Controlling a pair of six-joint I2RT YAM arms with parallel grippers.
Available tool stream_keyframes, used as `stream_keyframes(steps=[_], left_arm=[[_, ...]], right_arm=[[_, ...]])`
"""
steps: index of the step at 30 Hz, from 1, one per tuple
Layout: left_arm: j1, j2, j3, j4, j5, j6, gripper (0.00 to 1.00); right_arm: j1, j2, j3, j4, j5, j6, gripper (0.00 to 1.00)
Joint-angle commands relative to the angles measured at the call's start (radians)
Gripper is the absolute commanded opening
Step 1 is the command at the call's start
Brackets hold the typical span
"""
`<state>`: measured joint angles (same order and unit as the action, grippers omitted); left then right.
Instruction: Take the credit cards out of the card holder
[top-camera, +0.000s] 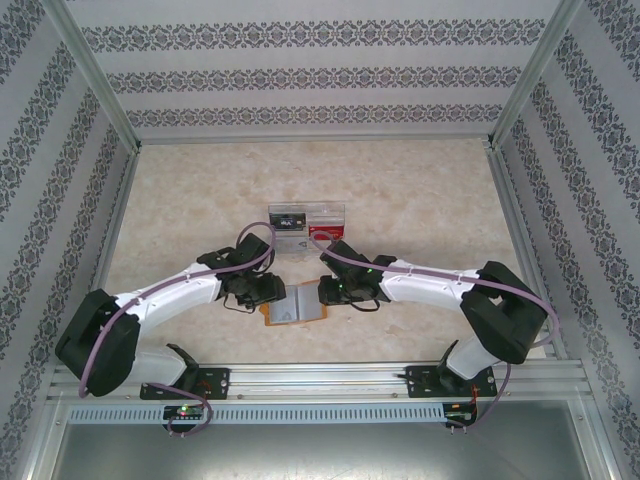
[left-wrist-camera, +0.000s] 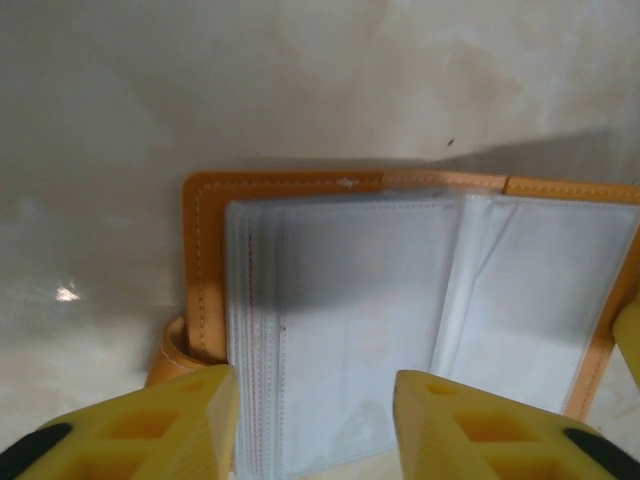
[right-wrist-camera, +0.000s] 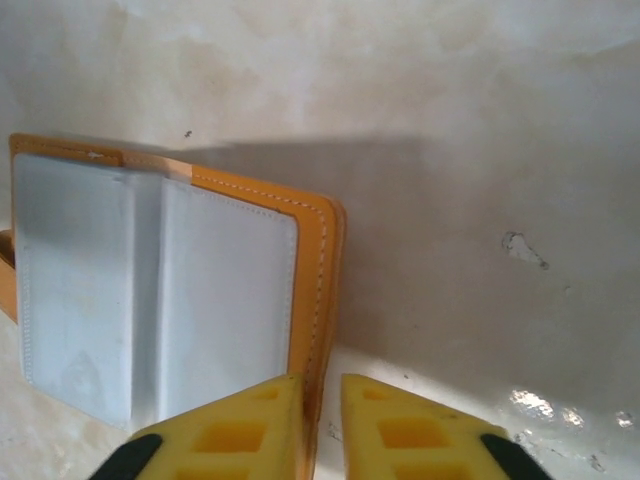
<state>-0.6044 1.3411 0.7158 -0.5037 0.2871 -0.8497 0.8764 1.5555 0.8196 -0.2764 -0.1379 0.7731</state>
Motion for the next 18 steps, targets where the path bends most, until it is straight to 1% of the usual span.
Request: stream_keyframes(steps=[1,4,18], left_arm=[[-0.016,0.015,-0.016,0.046,0.027,-0.009,0.43],[-0.017,0.022,-0.021,0.042,0.029,-0.009,0.43],[-0.043,0.079,-0.01,0.054,0.051,0.003,0.41]], right_arm=[[0.02,0.024,0.003,0.007,-0.001,0.027,0.14],[0.025,0.028,0.006,0.007,0.008,0.038,0.11],[0.046,0.028,0.005,0.001,0.021,0.049,0.11]])
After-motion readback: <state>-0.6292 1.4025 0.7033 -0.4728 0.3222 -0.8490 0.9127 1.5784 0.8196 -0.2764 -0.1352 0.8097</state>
